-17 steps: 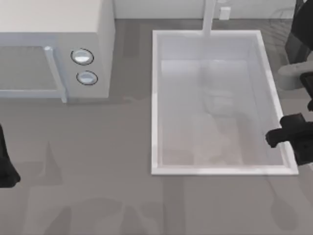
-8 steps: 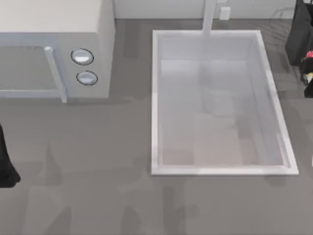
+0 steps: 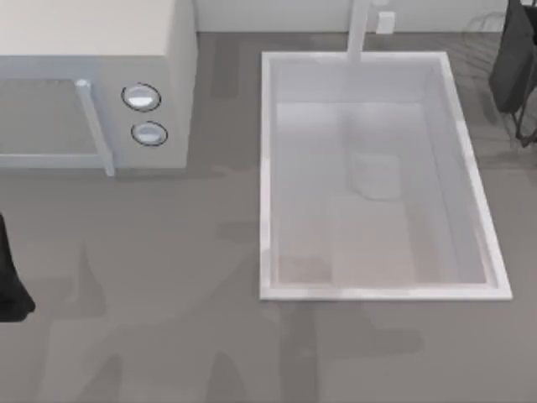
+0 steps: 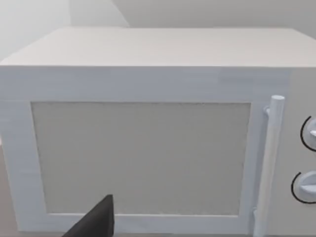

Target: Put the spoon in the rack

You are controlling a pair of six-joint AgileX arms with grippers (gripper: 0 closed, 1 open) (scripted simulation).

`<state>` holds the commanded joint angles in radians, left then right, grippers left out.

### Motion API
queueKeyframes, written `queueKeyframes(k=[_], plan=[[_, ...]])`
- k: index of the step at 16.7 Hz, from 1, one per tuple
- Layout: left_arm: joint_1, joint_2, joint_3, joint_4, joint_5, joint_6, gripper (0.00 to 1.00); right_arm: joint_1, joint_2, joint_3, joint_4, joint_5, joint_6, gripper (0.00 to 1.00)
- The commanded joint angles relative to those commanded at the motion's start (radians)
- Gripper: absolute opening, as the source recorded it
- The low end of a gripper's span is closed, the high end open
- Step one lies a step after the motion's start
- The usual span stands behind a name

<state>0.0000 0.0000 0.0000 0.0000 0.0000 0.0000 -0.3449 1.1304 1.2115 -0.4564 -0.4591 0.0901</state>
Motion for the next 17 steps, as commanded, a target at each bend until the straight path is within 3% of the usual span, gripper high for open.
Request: queueKeyframes(k=[6, 13, 17], plan=[[0.000, 0.000, 0.000, 0.000, 0.000, 0.000, 1.00, -0.274, -0.132, -0.062, 0.295, -0.148, -0.070, 0.00], [0.000, 0.000, 0.000, 0.000, 0.000, 0.000, 1.00, -0.280, -0.124, -0.061, 0.320, -0.150, -0.071, 0.00], [0.000, 0.000, 0.000, 0.000, 0.000, 0.000, 1.00, -0.233, 0.023, -0.074, 0.470, -0.100, -0.070, 0.00]])
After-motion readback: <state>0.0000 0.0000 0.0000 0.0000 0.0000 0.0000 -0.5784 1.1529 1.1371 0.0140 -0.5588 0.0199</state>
